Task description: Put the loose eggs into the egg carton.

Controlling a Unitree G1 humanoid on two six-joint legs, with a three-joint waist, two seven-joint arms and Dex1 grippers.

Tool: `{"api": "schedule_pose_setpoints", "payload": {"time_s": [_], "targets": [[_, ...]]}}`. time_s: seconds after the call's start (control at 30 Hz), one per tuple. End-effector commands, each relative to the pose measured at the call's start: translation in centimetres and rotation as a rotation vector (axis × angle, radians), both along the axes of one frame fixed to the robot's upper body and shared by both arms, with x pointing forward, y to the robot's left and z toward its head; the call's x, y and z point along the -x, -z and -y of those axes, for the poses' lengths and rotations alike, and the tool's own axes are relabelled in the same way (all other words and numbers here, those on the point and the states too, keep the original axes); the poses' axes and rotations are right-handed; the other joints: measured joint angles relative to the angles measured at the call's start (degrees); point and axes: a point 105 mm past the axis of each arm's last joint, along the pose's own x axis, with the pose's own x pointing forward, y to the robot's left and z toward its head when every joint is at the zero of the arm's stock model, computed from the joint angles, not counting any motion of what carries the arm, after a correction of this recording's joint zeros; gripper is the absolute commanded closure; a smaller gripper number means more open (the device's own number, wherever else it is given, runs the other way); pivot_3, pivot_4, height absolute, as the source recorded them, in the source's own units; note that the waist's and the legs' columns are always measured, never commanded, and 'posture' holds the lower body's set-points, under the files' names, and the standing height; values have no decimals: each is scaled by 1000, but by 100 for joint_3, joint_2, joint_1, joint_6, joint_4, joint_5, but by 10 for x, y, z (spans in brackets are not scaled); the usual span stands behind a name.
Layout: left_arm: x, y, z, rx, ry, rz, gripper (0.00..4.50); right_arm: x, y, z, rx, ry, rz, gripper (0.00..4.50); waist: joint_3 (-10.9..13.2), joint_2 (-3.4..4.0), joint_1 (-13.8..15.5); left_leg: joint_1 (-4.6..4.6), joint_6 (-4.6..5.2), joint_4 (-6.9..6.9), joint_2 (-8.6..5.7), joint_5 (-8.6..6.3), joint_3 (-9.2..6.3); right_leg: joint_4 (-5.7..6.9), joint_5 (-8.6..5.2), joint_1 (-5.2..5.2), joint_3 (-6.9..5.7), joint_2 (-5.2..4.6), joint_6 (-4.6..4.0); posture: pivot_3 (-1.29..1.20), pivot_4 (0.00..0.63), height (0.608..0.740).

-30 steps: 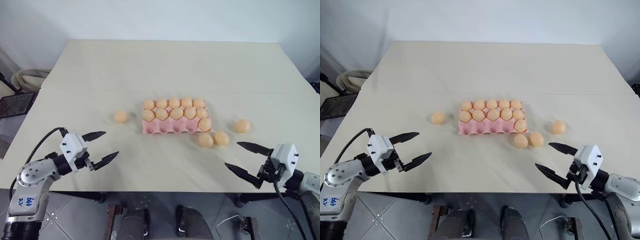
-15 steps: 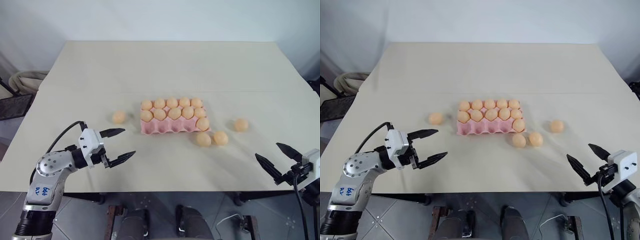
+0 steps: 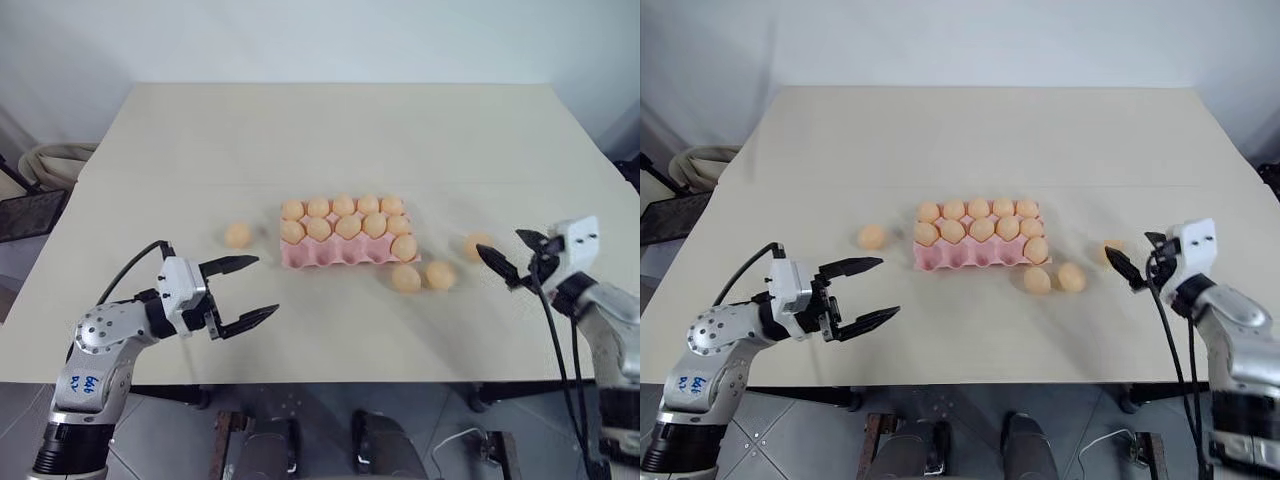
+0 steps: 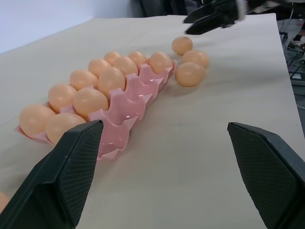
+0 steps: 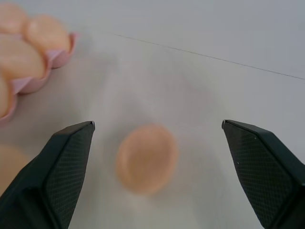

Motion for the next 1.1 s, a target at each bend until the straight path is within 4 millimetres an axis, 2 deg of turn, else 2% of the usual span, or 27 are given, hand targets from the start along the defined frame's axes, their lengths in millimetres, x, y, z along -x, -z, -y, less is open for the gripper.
{"api": "schedule_pose_setpoints", "payload": {"time_s": [0.03,0.17,0.2,0.27,0.43,0.5,0.57,0.67,0.77,0.83,0.93,1.1], "targets": [[7,-10,7,3,21,45,47,-11,4,6,9,29,-49,0,0,0,5,-5,0,0,0,0,0,-2,0,-3,-2,0,0,0,150,740],[9,-11,9,6,22,45,47,-16,17,-4,22,-7,-134,0,0,0,-11,-18,22,5,0,10,4,-10,2,-8,-7,0,3,0,150,740],[10,-11,9,7,21,45,16,-17,18,-6,29,-14,-136,189,0,0,-12,-19,24,4,0,10,4,-12,2,-9,-9,0,3,0,150,740],[10,-12,9,8,18,46,0,-18,19,-6,27,-3,-140,606,1,2,-12,-21,26,5,1,9,5,-11,2,-10,-10,0,3,0,150,740],[9,-13,7,12,4,47,0,-13,10,-16,16,-68,-79,2324,1,2,-10,-20,9,7,1,-2,5,-5,2,-10,-11,0,4,0,150,740],[8,-13,6,16,-4,46,0,-9,0,-27,34,-142,-11,2668,1,2,-10,-20,8,8,1,-2,5,-2,2,-10,-12,0,4,0,150,740],[6,-13,4,23,-17,46,0,-5,-12,-41,48,-224,49,2679,1,2,-8,-20,8,8,1,-3,5,-2,2,-10,-13,0,4,0,150,740],[6,-11,-2,40,-51,32,0,1,-28,-79,35,-387,76,2679,2,4,-34,-19,8,8,1,-2,9,-1,3,-11,-11,1,6,0,150,740],[6,-8,-10,60,-88,6,0,2,-36,-121,61,-505,53,2679,2,4,-133,-15,7,8,6,-3,8,7,3,-12,-13,1,6,0,150,740],[7,-5,-13,61,-104,-5,0,1,-37,-141,75,-548,33,2679,2,4,-144,-13,1,8,7,-2,5,12,3,-13,-14,1,4,0,150,740],[9,-3,-16,63,-122,-20,0,1,-35,-164,88,-600,-2,2679,2,4,-135,-12,-1,7,7,-1,3,13,2,-13,-14,0,2,0,150,740],[11,-2,-15,66,-133,-27,0,-3,-27,-179,104,-615,-32,2679,2,4,-124,-30,-1,7,6,-7,-1,-7,2,-20,-18,-2,3,0,150,740]]}}
